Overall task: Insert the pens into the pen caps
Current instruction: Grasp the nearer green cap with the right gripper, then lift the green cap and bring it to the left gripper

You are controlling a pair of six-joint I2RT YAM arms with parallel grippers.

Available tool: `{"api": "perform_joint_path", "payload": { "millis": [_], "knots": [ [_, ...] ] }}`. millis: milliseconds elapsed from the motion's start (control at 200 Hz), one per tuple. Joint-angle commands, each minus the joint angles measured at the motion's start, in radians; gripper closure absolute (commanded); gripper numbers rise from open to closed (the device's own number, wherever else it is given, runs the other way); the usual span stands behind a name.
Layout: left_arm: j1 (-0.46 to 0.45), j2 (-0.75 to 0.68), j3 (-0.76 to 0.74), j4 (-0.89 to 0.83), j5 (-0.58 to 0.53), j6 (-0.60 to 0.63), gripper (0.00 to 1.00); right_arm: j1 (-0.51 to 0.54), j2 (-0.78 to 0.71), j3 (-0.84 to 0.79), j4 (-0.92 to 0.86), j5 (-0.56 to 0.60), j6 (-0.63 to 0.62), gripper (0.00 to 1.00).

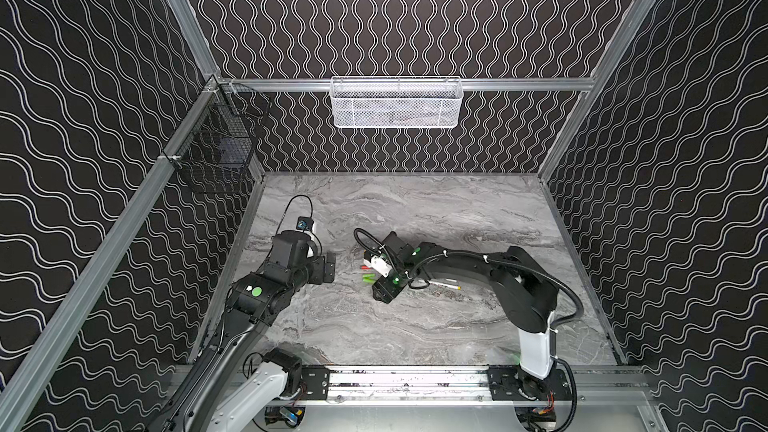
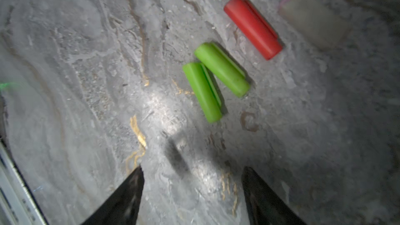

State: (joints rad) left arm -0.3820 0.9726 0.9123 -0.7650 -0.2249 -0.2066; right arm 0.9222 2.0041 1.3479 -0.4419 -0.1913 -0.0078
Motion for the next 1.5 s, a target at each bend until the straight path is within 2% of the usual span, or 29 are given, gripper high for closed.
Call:
{"api": "perform_joint_path", "payload": {
  "millis": [0,245,370,556,756,896,1331,1497],
  "knots": [
    [0.005,-0.011,0.008,0.008,-0.039,-0.006,0.01,0.007,0.025,0.030,0.007,0.023,-0.001,0.26],
    [0.024,-0.031,0.009,0.008,-0.055,-0.010,0.01,0.010,0.084,0.093,-0.015,0.025,-0.026,0.28],
    [0.029,-0.040,0.010,0.008,-0.059,-0.010,0.01,0.013,0.110,0.124,-0.026,0.026,-0.029,0.32],
    [0.035,-0.047,0.010,0.006,-0.063,-0.013,0.01,0.034,0.144,0.171,-0.064,0.052,-0.040,0.45],
    [0.050,-0.054,0.008,0.010,-0.055,-0.013,0.01,0.058,0.143,0.153,-0.072,0.089,-0.035,0.54],
    [0.058,-0.055,0.008,0.011,-0.047,-0.013,0.01,0.064,0.143,0.146,-0.087,0.104,-0.035,0.64],
    [0.072,-0.049,0.006,0.016,-0.018,-0.014,0.01,0.075,0.094,0.064,-0.053,0.112,0.003,0.88],
    [0.074,-0.059,0.004,0.024,0.016,-0.014,0.01,0.077,0.049,0.005,-0.017,0.105,0.035,0.93]
  ]
}}
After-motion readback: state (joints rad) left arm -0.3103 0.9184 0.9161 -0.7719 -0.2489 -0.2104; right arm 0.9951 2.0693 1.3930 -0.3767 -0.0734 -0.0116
